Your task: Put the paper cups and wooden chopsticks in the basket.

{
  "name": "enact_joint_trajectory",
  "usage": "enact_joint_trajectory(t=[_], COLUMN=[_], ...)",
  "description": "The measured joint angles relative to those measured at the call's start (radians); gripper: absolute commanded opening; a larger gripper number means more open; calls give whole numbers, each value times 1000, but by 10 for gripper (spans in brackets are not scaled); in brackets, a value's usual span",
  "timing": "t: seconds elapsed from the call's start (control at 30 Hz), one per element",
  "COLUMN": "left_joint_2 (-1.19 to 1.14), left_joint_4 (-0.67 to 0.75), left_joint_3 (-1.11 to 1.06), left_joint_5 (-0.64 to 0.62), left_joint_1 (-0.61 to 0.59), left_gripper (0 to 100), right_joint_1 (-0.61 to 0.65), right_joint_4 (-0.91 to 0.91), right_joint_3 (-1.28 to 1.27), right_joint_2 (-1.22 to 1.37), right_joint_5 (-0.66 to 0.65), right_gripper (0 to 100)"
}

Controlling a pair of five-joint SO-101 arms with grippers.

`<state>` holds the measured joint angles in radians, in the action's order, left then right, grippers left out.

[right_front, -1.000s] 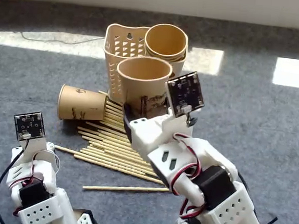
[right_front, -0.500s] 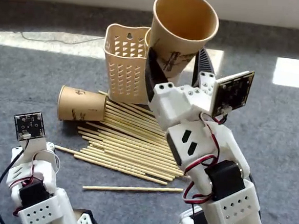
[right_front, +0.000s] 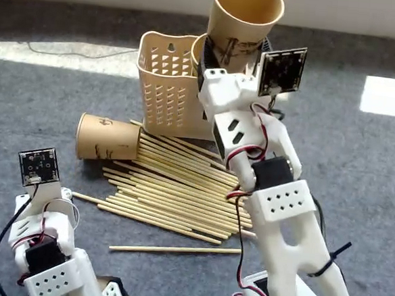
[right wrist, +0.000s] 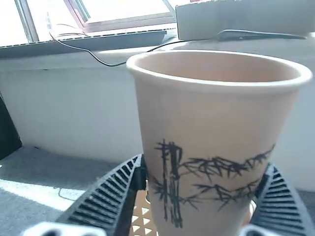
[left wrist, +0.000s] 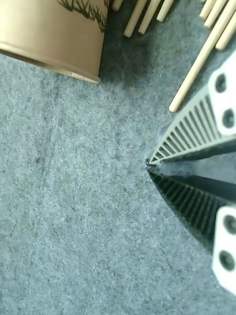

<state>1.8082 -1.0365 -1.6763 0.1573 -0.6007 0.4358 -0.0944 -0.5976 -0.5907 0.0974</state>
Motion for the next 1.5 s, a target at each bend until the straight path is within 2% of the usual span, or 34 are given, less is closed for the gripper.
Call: enact_joint_trajectory(t=[0.53, 1.13, 1.5], left_joint_2=[0, 0, 0], left_joint_4=[0, 0, 0], left_joint_3=[0, 0, 0], left_joint_5=[0, 0, 0], left_joint_1=[0, 0, 0], left_gripper=[24, 24, 24], right_joint_1=[-2, -2, -2], right_joint_4=[57, 305, 463], right_joint_3=[0, -2, -153], right_joint_2=[169, 170, 170], right_joint_5=[-2, -2, -2], right_gripper=[324, 324, 324])
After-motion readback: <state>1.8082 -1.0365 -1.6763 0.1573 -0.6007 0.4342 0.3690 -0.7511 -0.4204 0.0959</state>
